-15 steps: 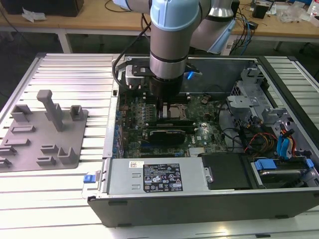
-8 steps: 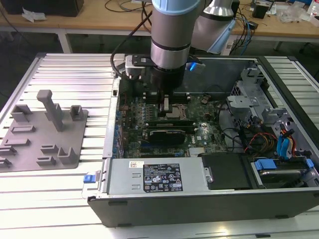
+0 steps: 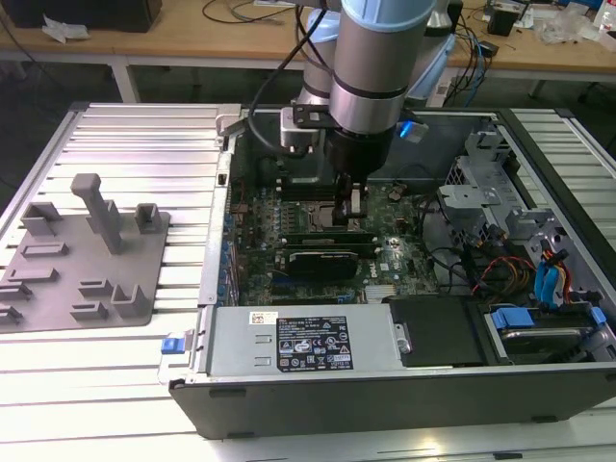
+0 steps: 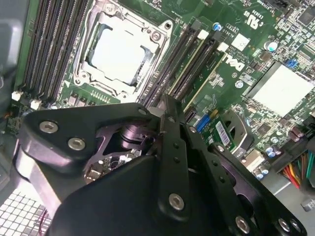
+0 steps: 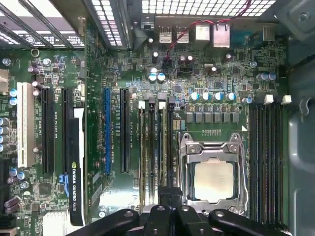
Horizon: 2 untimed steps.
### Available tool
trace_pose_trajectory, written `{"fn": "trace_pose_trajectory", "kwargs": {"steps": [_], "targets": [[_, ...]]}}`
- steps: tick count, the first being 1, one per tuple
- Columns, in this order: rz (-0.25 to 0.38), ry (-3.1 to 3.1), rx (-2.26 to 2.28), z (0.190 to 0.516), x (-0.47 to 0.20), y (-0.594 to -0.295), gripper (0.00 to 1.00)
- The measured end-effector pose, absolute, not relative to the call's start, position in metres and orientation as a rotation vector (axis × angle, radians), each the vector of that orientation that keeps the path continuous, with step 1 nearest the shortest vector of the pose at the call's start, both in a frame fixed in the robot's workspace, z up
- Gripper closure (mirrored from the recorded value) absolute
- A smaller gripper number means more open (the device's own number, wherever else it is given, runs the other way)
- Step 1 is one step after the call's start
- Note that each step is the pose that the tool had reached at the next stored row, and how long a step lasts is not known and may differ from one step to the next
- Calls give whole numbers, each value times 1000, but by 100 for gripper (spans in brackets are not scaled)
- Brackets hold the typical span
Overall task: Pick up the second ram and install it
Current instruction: 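Press down the second ram until it locks into place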
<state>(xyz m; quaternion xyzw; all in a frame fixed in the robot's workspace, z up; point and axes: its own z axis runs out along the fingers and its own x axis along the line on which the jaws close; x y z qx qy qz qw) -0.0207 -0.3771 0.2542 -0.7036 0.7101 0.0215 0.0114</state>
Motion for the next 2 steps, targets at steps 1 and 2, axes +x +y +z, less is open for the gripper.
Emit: {"fn": "trace_pose_trajectory", "kwargs": {"steps": [1,2], "targets": [[67,2215,-2194,254,-21,-377,92],[67,2215,-2195,254,-21,-377,92]]}}
